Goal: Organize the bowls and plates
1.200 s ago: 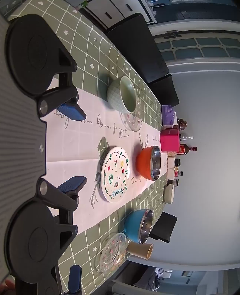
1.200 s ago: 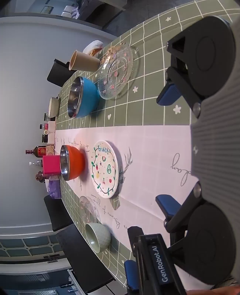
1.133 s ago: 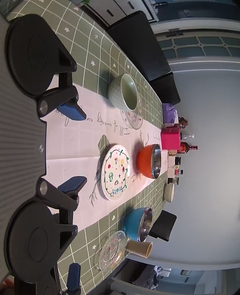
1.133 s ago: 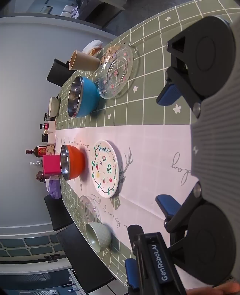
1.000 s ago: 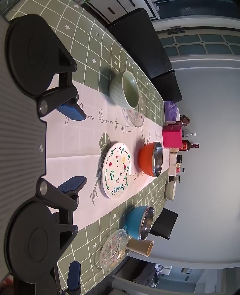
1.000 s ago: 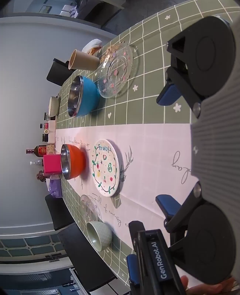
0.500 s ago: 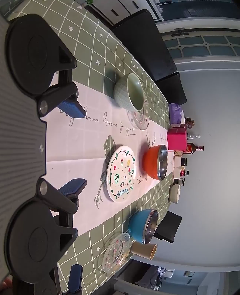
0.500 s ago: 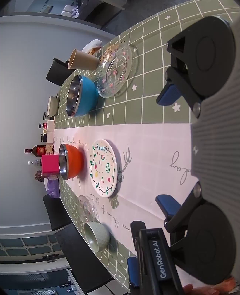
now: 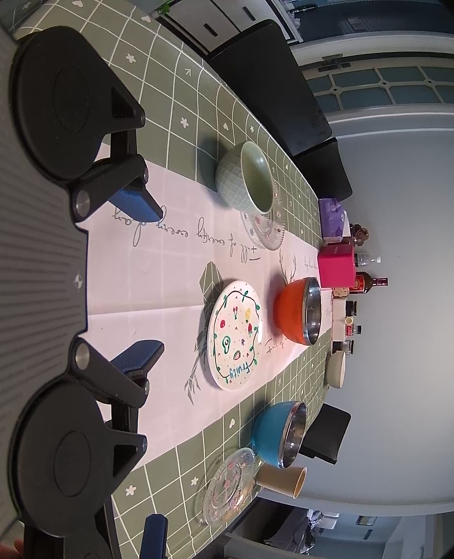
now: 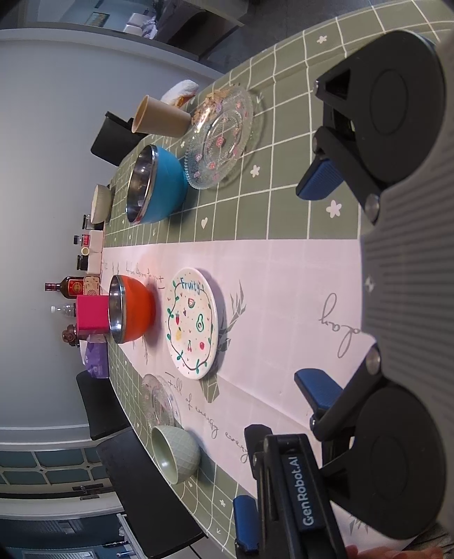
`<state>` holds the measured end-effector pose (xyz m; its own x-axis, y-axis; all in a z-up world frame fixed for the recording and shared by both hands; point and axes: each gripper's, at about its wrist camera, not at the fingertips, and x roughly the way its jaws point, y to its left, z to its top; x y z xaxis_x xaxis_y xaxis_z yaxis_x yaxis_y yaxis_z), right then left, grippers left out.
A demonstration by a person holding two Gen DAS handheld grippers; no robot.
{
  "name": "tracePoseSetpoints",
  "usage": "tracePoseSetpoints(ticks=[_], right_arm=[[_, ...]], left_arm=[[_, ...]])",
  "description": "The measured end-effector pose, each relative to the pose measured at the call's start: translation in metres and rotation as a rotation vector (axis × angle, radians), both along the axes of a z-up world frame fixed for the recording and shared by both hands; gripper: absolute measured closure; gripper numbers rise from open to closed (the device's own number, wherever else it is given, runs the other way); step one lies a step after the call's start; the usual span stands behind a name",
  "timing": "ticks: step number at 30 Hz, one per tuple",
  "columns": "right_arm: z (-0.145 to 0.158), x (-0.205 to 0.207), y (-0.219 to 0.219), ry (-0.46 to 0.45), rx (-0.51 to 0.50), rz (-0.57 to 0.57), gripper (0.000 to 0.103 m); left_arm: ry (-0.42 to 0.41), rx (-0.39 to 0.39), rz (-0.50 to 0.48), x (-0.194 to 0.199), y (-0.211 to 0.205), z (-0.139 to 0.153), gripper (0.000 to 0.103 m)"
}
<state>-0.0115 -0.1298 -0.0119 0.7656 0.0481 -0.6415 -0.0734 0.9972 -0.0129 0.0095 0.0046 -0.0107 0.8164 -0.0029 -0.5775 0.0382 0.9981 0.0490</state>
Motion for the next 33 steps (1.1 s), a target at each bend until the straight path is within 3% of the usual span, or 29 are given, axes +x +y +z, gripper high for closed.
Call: tracePoseSetpoints(ticks=[7,33], right_arm=[[-0.0008,0.0,-0.0017,0.002,0.006,-0.001,0.003],[-0.0079,0.0058,-0.0051,0.043,0.028,-0.022,0.003]], left_arm=[[0.027,-0.028,-0.001,0.0025,0.003,-0.0015,0.013],[0.03,-0.004,0.028,0.0036,0.0016,-0.0058,0.013]])
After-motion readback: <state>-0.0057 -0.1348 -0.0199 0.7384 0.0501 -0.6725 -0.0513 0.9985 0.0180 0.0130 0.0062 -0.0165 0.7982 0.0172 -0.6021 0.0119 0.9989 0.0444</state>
